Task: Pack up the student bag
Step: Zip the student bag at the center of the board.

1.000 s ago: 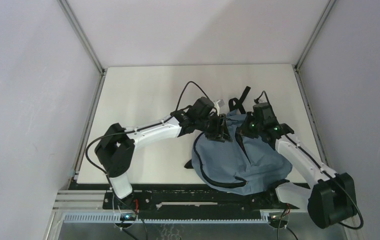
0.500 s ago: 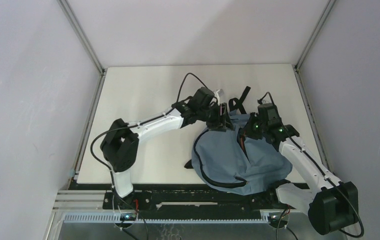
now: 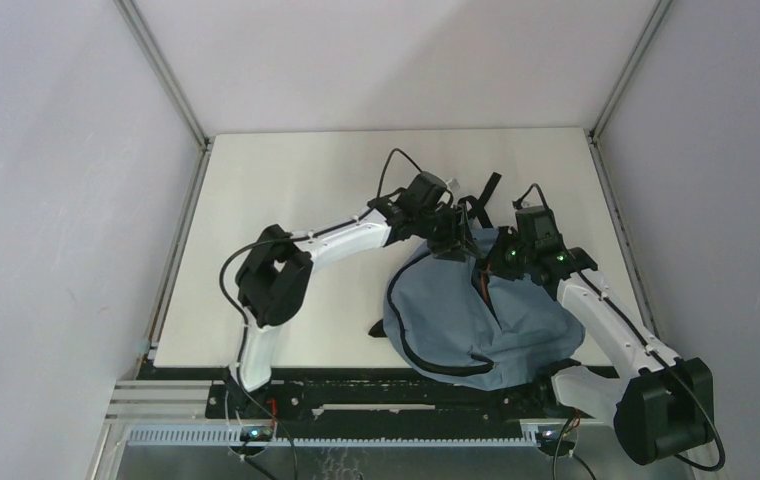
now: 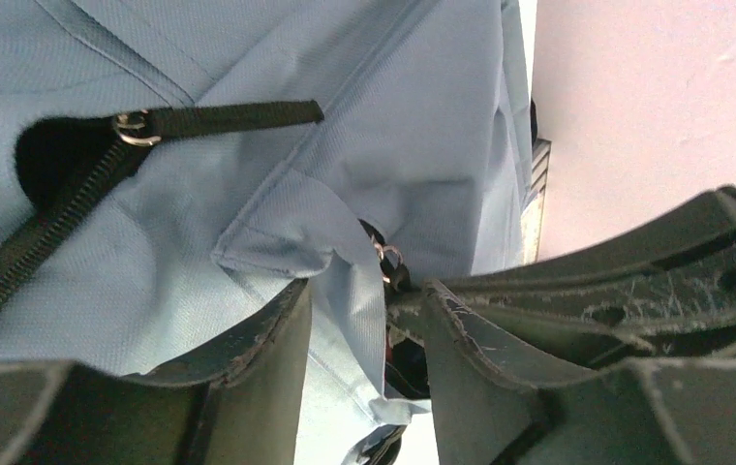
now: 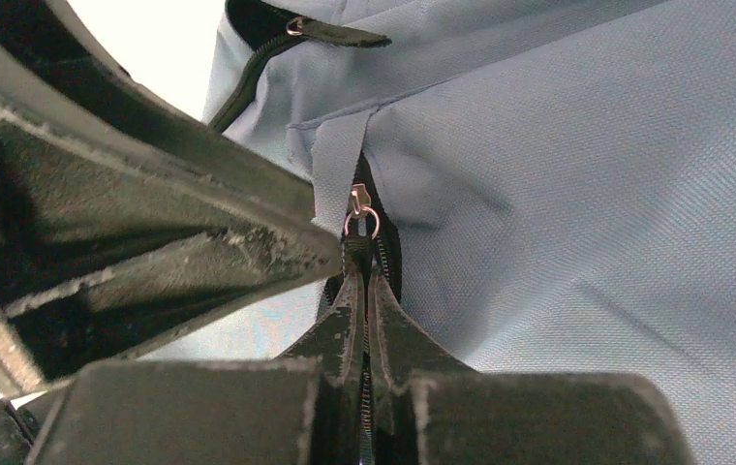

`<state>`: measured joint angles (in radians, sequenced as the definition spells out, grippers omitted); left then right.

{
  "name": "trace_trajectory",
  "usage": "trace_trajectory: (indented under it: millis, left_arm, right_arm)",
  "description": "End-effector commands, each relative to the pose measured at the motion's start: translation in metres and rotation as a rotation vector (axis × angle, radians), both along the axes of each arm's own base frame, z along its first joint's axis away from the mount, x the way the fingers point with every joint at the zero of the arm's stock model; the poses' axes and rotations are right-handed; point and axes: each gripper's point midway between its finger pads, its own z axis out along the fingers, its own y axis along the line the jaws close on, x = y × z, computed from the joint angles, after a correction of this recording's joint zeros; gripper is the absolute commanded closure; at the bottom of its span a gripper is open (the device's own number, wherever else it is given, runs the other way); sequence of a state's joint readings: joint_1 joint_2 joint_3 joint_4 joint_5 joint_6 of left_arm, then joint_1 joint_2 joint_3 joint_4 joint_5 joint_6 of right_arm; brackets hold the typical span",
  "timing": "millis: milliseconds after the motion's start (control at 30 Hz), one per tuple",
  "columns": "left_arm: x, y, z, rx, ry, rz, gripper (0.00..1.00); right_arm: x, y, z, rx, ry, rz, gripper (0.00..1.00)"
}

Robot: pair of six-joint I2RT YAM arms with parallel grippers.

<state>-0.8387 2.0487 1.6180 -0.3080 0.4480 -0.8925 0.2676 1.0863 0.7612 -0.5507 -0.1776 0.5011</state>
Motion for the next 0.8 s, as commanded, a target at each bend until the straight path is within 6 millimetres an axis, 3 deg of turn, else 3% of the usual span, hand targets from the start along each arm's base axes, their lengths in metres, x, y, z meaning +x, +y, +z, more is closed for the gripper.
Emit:
trace_trajectory:
  millis: [0,100,200,267,300,767]
  left_arm:
    - [0.016,-0.011,0.022,-0.058,-0.003,0.026,0.51]
    - [0.02,-0.017,0.019,-0.069,0.009,0.039,0.6]
    - [0.027,-0.016,0.017,-0.076,0.007,0.079,0.78]
    - [0.031,-0.015,0.014,-0.076,0.014,0.104,0.97]
    - [0.033,-0.015,0.013,-0.076,0.019,0.118,1.0]
    - [0.067,0.006,0.023,-0.159,0.039,0.279,1.0]
  right_arm:
    - [0.012,0.005,0.021,0.03,-0.065,0.015,1.0]
    - [0.012,0.005,0.021,0.033,-0.064,0.016,1.0]
    - [0.011,0.006,0.022,0.039,-0.062,0.019,1.0]
    - [0.009,0.006,0.022,0.041,-0.06,0.023,1.0]
    - [0.008,0.006,0.022,0.04,-0.057,0.025,1.0]
    - [-0.033,0.002,0.008,0.028,-0.001,0.086,1.0]
